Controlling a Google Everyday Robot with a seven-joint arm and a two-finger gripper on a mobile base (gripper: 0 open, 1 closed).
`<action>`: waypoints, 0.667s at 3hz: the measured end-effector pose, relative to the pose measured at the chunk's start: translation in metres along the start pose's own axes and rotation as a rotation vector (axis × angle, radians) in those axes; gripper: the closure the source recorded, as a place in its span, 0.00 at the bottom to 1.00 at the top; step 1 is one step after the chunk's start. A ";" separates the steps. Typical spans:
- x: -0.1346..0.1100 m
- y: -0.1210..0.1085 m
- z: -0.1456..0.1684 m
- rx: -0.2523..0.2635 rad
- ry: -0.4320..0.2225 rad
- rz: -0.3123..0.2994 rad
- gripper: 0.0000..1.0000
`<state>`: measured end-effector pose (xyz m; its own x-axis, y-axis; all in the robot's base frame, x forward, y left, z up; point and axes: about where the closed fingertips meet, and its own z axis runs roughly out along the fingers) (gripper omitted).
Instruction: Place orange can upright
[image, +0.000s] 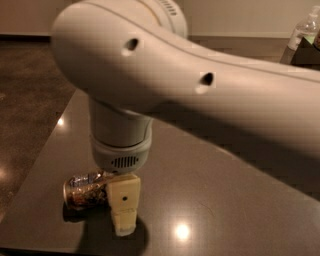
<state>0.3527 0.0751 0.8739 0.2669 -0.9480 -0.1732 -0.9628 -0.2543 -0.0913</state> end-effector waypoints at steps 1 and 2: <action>-0.016 0.002 0.006 -0.007 -0.007 -0.010 0.00; -0.038 0.000 0.024 -0.028 -0.008 -0.026 0.00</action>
Offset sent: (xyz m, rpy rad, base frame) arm -0.0095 0.0564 -0.0372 -0.0115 0.0593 0.0388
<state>0.3436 0.1158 0.8565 0.2923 -0.9393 -0.1794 -0.9562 -0.2846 -0.0682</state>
